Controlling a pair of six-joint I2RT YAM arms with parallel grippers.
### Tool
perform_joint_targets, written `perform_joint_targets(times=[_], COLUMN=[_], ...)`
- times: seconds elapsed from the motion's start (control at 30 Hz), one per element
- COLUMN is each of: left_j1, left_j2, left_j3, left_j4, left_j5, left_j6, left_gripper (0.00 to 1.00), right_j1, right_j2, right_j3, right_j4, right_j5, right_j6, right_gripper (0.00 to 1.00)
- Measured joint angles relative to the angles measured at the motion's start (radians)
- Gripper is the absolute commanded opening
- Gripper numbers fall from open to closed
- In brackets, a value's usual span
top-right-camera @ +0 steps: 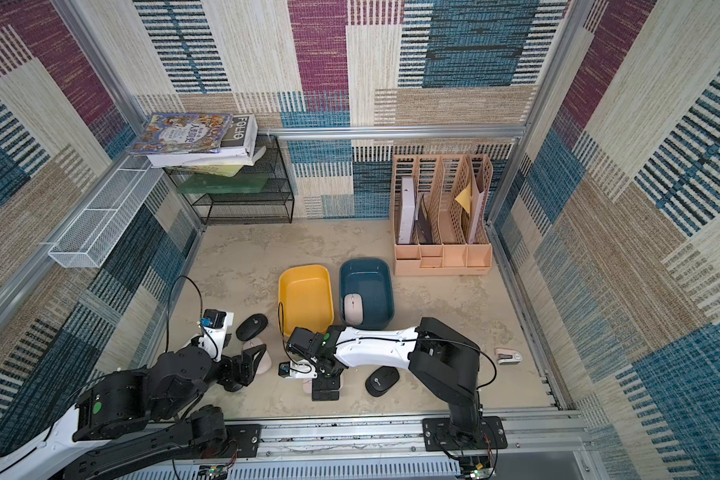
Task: Place the mice by color into the storage box
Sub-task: Pick up the mouse from the center of the board.
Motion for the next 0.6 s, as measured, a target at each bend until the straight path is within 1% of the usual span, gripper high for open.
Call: perform_joint_targets(times=[0.27, 0.43, 0.6], left_j1=[0.0, 0.0, 0.0], left_j2=[0.024, 0.034, 0.035], left_j3=[0.002, 0.001, 0.001], left_j4=[-0.017, -0.016, -0.016], left_j5=[0.0, 0.0, 0.0], left_j6=[-0.004, 0.005, 0.019], left_gripper=[0.99, 0.99, 0.99], right_j1=[0.0, -0.001, -0.001], right_j2=[0.039, 0.043, 0.037], right_j3=[0.01, 0.003, -0.005], right_j4=[0.019, 0.031, 0.045], right_j5=[-0.019, -0.026, -0.025], right_j6=[-0.003, 0.022, 0.051], right_gripper=[0.89, 0.8, 0.65])
